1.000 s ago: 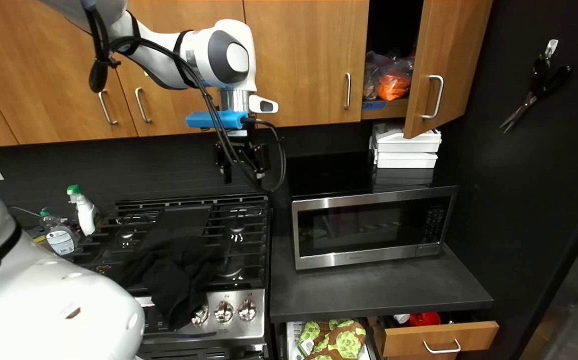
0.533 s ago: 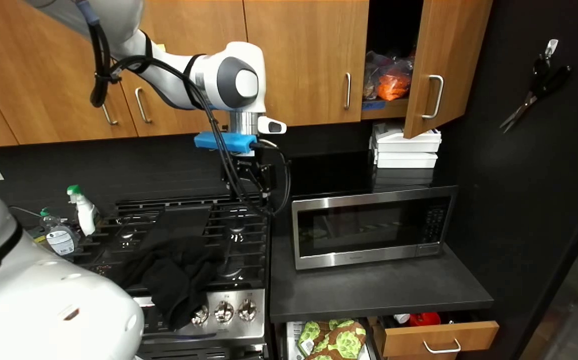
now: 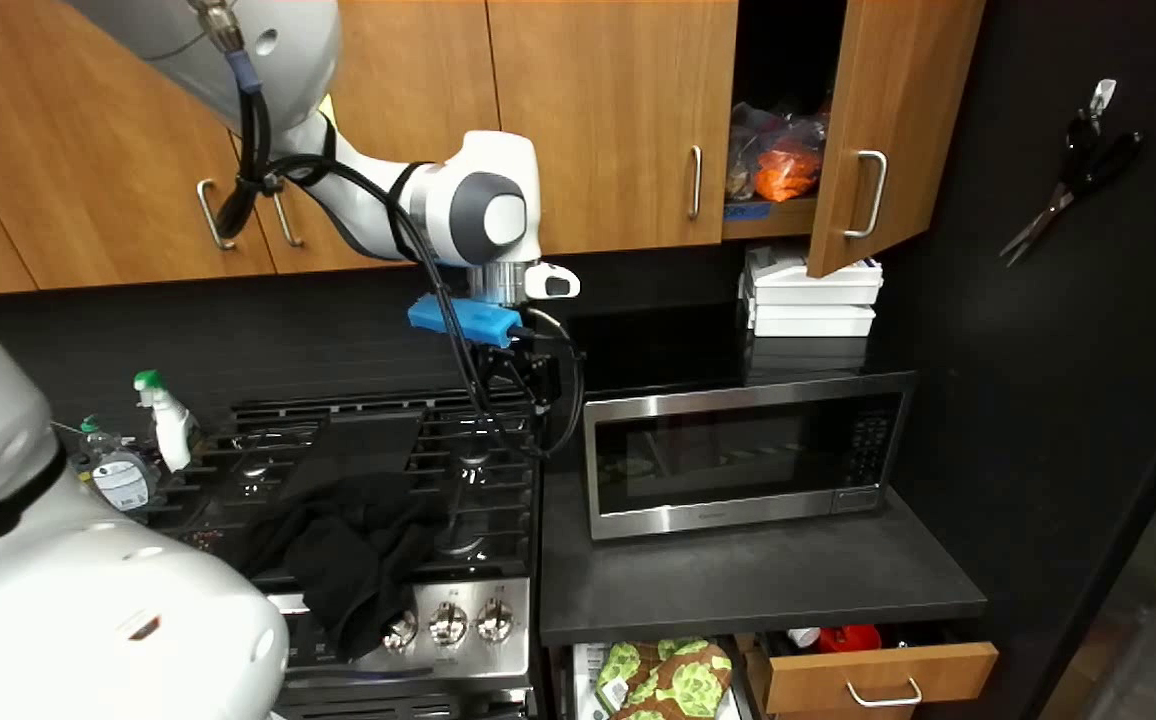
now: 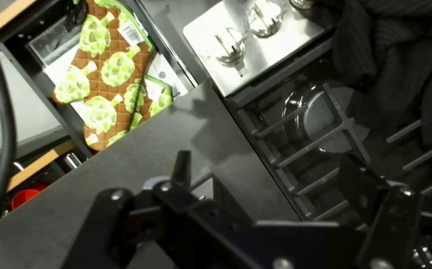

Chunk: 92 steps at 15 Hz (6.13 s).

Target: Remove the oven mit from the drawer and put it on top of the microwave

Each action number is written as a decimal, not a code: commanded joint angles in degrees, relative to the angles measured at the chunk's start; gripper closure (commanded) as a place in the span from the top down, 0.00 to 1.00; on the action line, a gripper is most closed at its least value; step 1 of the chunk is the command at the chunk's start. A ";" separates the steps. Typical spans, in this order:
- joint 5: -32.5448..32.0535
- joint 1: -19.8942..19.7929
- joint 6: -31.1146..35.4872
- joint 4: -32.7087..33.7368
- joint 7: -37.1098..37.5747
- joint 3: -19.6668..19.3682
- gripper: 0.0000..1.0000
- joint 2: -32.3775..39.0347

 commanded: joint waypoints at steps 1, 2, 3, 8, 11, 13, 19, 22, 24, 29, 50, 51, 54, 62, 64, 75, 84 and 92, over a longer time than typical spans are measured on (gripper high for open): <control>0.71 0.15 5.42 3.03 3.21 0.46 1.00 5.75; -0.02 -0.18 6.28 3.71 4.37 0.23 1.00 6.97; -0.15 -0.49 6.91 4.42 5.20 -0.17 1.00 8.22; -1.26 -2.02 6.64 5.94 16.59 -2.90 1.00 11.98; -0.83 -2.30 6.83 5.00 24.66 -4.25 1.00 12.44; 1.81 -1.39 5.19 5.69 30.24 -3.79 1.00 13.58; 1.30 -1.28 6.30 5.02 29.40 -3.99 1.00 13.58; -0.98 -0.61 4.12 7.49 31.55 -3.87 1.00 14.16; -1.57 -1.11 3.62 7.82 32.21 -4.47 1.00 14.70; -1.19 -3.54 5.28 7.07 33.47 -7.40 1.00 17.85; 6.74 -4.84 18.60 6.72 35.40 -14.62 1.00 38.92; 7.62 -5.44 20.17 6.39 34.25 -13.88 1.00 39.15; 8.80 -6.19 24.85 7.85 32.94 -13.21 1.00 42.83; 13.90 -11.21 25.82 4.58 30.83 -16.18 1.00 49.24; 14.81 -13.01 27.37 4.57 29.19 -15.88 1.00 50.15; 15.32 -12.12 26.45 5.45 28.59 -16.92 1.00 50.78; 19.56 -14.46 25.24 11.26 31.09 -15.27 1.00 54.88; 24.72 -16.01 22.31 18.91 33.76 -14.88 1.00 63.76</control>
